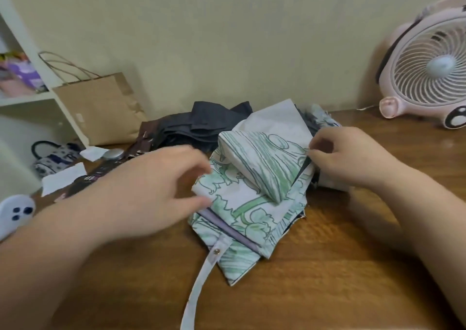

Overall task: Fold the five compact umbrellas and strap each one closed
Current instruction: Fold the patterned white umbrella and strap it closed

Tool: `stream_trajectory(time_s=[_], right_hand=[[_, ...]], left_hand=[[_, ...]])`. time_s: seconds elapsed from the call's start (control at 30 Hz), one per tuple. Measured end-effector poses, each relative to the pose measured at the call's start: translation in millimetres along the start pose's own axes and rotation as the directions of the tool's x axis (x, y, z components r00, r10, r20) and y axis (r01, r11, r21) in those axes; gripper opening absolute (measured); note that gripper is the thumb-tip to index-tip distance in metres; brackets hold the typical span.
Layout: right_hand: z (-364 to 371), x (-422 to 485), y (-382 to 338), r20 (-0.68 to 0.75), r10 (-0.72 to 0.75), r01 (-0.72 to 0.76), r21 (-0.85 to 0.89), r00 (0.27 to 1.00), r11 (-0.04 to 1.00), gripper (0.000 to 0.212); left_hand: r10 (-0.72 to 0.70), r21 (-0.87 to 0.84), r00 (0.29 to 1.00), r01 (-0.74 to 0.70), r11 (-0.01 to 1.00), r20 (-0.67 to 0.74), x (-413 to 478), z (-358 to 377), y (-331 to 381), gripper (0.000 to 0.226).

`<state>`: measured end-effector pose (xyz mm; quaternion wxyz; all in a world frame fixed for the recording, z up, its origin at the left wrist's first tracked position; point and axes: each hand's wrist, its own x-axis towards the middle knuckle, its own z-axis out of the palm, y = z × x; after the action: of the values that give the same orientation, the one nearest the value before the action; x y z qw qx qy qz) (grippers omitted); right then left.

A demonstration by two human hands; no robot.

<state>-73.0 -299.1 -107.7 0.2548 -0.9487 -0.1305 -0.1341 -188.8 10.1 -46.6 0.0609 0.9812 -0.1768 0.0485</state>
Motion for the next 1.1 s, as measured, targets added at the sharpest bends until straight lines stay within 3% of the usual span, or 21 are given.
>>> stream_trajectory(time_s=[0.07,0.13,0.2,0.33,0.4,0.47,0.53,0.6,0.67,0.77,0.83,0.9,0.97,1.0,1.07,1.1], right_hand=[[-5,-2,4,0.198,0.057,-0.049,-0.042,0.979,0.998,0.019],[-14,-7,6,0.421,0.121,-0.078,-0.118,0.899,0.990,0.039],[-16,-9,8,0.492,0.158,-0.031,-0.255,0.856,0.966,0.049],[8,-2,6,0.420,0.152,0.040,-0.413,0.895,0.910,0.033],[11,7,12,0.313,0.031,0.108,-0.415,0.949,0.903,0.022],[-1,24,25,0.109,-0.180,0.210,-0.473,0.978,0.855,0.019],[-9,39,36,-0.035,-0.273,0.222,-0.491,0.961,0.843,0.016],[-11,46,39,0.069,-0.124,0.141,-0.379,0.990,0.915,0.036],[-7,42,43,0.295,0.030,0.044,-0.240,0.955,0.970,0.050],[-10,28,49,0.335,0.002,0.054,-0.157,0.942,0.986,0.063],[-12,22,48,0.366,0.049,0.027,-0.199,0.929,0.980,0.063],[-10,16,39,0.444,0.080,0.060,-0.291,0.892,0.955,0.058],[-1,15,33,0.458,0.060,0.123,-0.359,0.887,0.925,0.041],[2,16,36,0.434,0.047,0.117,-0.344,0.900,0.931,0.037],[2,15,40,0.382,0.023,0.076,-0.241,0.924,0.968,0.045],[3,16,43,0.344,-0.035,0.098,-0.167,0.938,0.981,0.053]], left_hand=[[0.061,-0.005,0.998,-0.061,0.998,0.011,39,18,-11,0.056],[-0.032,-0.174,0.999,0.039,0.984,0.040,70,34,-22,0.075],[-0.168,-0.396,0.984,0.175,0.901,0.051,91,50,-32,0.093],[-0.251,-0.597,0.965,0.249,0.763,0.081,103,82,-41,0.098],[-0.263,-0.692,0.964,0.220,0.688,0.046,100,90,-41,0.085],[-0.284,-0.773,0.959,0.195,0.604,0.021,95,92,-40,0.066],[-0.299,-0.754,0.954,0.187,0.630,-0.013,91,91,-37,0.044],[-0.302,-0.701,0.952,0.189,0.687,-0.040,90,91,-33,0.032],[-0.256,-0.701,0.966,0.168,0.693,-0.021,90,92,-30,0.045],[-0.251,-0.718,0.967,0.210,0.663,0.051,94,106,-32,0.069],[-0.359,-0.777,0.927,0.307,0.550,0.112,98,112,-32,0.071],[-0.387,-0.871,0.897,0.355,0.341,0.214,102,113,-33,0.071],[-0.295,-0.907,0.899,0.383,0.176,0.323,102,109,-40,0.075],[-0.208,-0.910,0.910,0.390,0.143,0.358,101,105,-45,0.079],[-0.085,-0.925,0.926,0.374,0.066,0.368,95,97,-54,0.069],[-0.098,-0.926,0.921,0.377,-0.030,0.378,94,92,-60,0.065]])
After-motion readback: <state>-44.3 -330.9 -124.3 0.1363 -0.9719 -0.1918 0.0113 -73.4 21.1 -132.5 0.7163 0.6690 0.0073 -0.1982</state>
